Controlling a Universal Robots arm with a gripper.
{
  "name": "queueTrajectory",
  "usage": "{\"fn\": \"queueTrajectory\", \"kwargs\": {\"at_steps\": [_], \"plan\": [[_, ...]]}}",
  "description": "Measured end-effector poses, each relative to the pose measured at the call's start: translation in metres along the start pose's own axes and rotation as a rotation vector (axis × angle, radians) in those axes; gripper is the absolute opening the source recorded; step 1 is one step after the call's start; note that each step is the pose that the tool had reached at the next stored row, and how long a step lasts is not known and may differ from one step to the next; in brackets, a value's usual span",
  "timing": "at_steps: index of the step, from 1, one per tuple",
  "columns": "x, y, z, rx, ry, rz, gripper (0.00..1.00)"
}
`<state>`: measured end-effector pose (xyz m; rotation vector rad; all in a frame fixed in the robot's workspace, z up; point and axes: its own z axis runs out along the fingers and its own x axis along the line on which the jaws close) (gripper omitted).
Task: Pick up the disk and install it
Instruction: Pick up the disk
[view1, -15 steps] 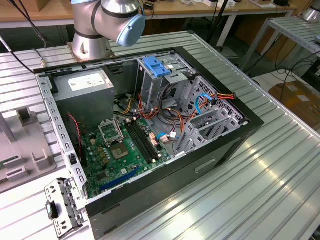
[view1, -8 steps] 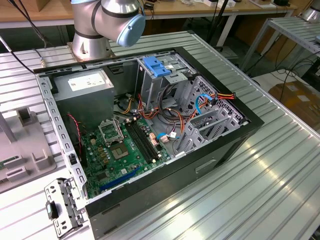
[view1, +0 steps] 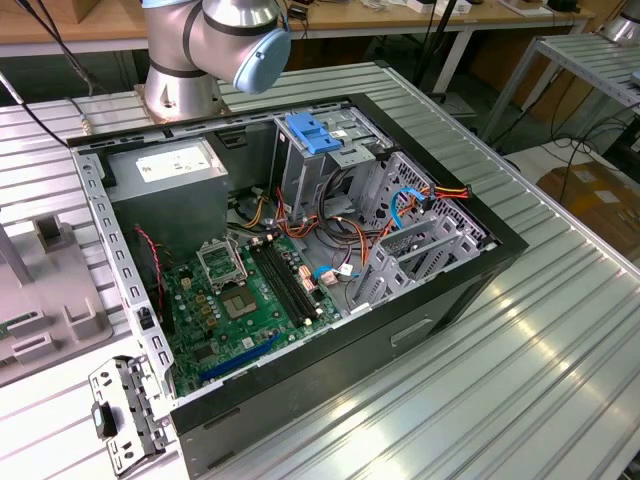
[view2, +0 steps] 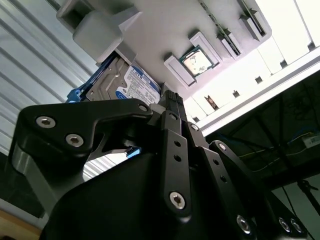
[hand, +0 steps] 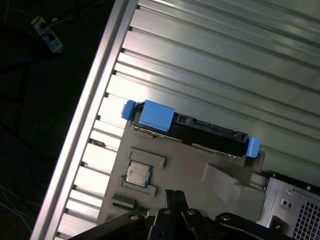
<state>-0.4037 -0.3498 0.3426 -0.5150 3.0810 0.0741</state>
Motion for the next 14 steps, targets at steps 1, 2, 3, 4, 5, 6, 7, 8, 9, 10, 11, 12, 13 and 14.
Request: {"fn": "queueTrajectory", "kwargs": {"at_steps": [1, 2, 3, 4, 5, 6, 7, 8, 9, 10, 11, 12, 13, 14], "plan": [[0.0000, 0.0000, 0.0000, -0.0002, 0.0003, -0.008, 0.11], [0.0000, 0.0000, 0.0000, -0.0004, 0.0006, -0.014, 0.11], [0.0000, 0.0000, 0.0000, -0.0006, 0.0010, -0.023, 0.11], [0.0000, 0.0000, 0.0000, -0.0007, 0.0013, -0.030, 0.11], [0.0000, 0.0000, 0.0000, -0.0010, 0.0017, -0.038, 0.11], [0.0000, 0.0000, 0.0000, -0.0011, 0.0020, -0.045, 0.11], [0.0000, 0.0000, 0.0000, -0.0013, 0.0024, -0.054, 0.11], [0.0000, 0.0000, 0.0000, -0.0015, 0.0026, -0.061, 0.11], [0.0000, 0.0000, 0.0000, -0.0018, 0.0031, -0.070, 0.11], [0.0000, 0.0000, 0.0000, -0.0019, 0.0035, -0.079, 0.11], [0.0000, 0.0000, 0.0000, -0.0021, 0.0038, -0.085, 0.11], [0.0000, 0.0000, 0.0000, -0.0023, 0.0041, -0.093, 0.11], [0.0000, 0.0000, 0.0000, -0.0025, 0.0045, -0.102, 0.11], [0.0000, 0.0000, 0.0000, -0.0027, 0.0048, -0.110, 0.11]]}}
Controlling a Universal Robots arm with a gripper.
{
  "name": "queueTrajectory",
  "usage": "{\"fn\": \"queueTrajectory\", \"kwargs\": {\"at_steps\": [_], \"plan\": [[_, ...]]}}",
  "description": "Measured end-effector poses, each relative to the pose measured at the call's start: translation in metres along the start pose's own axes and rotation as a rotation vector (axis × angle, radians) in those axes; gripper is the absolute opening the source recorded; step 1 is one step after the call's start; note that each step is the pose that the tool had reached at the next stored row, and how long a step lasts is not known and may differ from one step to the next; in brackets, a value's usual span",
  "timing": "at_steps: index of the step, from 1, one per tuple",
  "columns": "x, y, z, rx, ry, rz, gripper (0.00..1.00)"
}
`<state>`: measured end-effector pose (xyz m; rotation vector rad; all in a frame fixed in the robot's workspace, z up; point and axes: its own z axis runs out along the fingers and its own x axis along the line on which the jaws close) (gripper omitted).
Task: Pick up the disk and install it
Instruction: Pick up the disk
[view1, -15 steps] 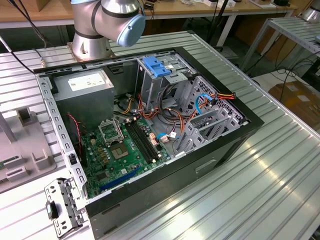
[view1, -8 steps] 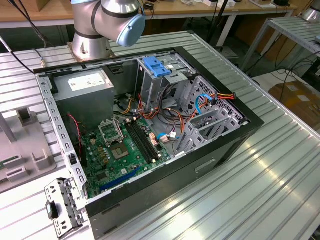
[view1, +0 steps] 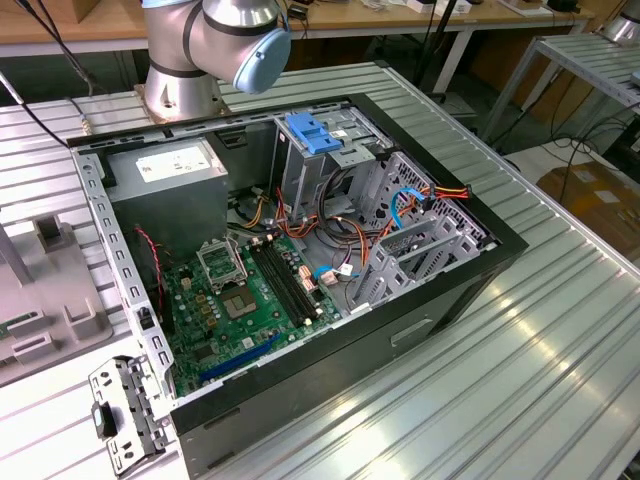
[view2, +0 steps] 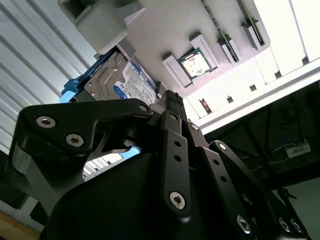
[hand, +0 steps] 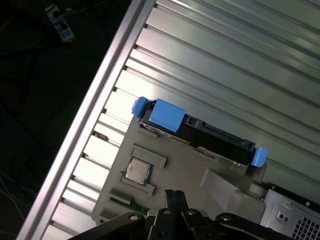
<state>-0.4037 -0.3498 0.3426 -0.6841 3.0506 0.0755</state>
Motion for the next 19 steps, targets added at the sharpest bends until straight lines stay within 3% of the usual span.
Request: {"fn": "queueTrajectory", "kwargs": {"at_steps": [19], "plan": [[0.0000, 0.0000, 0.0000, -0.0038, 0.0069, -0.156, 0.11]]}}
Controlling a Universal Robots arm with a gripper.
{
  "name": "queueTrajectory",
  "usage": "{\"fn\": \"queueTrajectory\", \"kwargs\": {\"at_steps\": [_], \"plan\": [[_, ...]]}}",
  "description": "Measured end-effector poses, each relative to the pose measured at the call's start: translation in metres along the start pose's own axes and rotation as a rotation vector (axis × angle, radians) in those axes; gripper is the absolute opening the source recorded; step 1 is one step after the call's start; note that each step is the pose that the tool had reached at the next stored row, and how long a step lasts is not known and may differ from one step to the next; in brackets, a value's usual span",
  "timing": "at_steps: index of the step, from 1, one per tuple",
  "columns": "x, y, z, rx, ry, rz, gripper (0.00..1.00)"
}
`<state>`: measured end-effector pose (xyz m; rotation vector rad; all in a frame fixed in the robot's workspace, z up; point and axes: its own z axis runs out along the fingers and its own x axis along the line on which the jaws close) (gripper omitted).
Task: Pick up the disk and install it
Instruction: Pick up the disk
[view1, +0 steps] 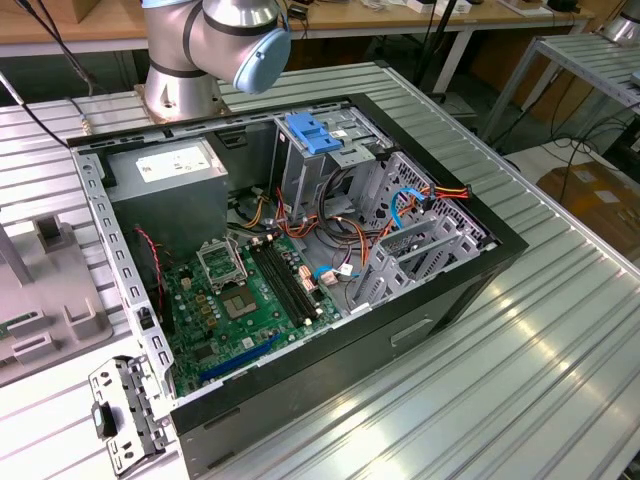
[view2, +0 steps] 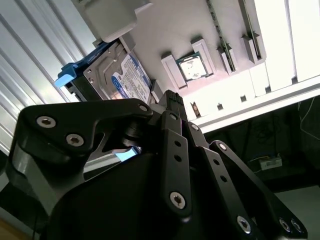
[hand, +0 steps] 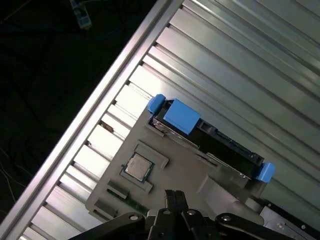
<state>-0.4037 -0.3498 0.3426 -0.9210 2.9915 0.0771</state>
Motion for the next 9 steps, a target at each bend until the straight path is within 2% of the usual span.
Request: {"fn": "queueTrajectory", "kwargs": {"at_steps": [9], "plan": [[0.0000, 0.0000, 0.0000, -0.0021, 0.0036, -0.083, 0.11]]}}
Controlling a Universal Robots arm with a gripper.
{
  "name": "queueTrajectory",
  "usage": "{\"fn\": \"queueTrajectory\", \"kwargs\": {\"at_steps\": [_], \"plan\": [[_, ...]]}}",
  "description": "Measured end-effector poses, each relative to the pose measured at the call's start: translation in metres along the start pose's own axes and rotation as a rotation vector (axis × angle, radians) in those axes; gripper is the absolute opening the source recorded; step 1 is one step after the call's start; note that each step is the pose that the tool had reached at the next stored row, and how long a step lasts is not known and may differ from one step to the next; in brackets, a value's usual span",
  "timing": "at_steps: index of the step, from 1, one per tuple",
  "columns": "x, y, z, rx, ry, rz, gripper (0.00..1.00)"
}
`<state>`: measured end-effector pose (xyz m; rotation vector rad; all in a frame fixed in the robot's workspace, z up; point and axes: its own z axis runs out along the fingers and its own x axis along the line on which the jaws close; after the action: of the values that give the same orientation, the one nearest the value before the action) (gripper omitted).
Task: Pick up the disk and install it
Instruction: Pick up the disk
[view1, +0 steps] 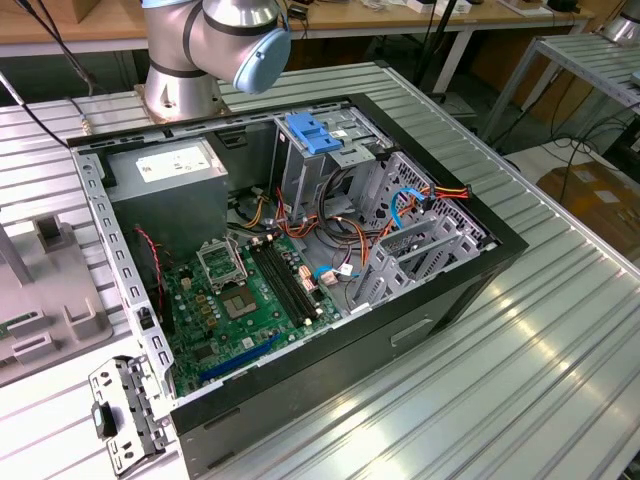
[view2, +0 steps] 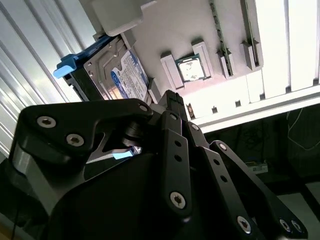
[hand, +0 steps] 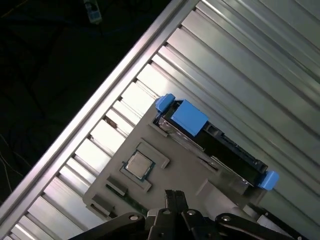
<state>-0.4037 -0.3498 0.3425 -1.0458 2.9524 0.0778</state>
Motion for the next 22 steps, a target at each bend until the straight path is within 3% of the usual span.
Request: {"fn": "queueTrajectory", "kwargs": {"at_steps": [22], "plan": [[0.0000, 0.0000, 0.0000, -0.0042, 0.0076, -0.171, 0.11]]}}
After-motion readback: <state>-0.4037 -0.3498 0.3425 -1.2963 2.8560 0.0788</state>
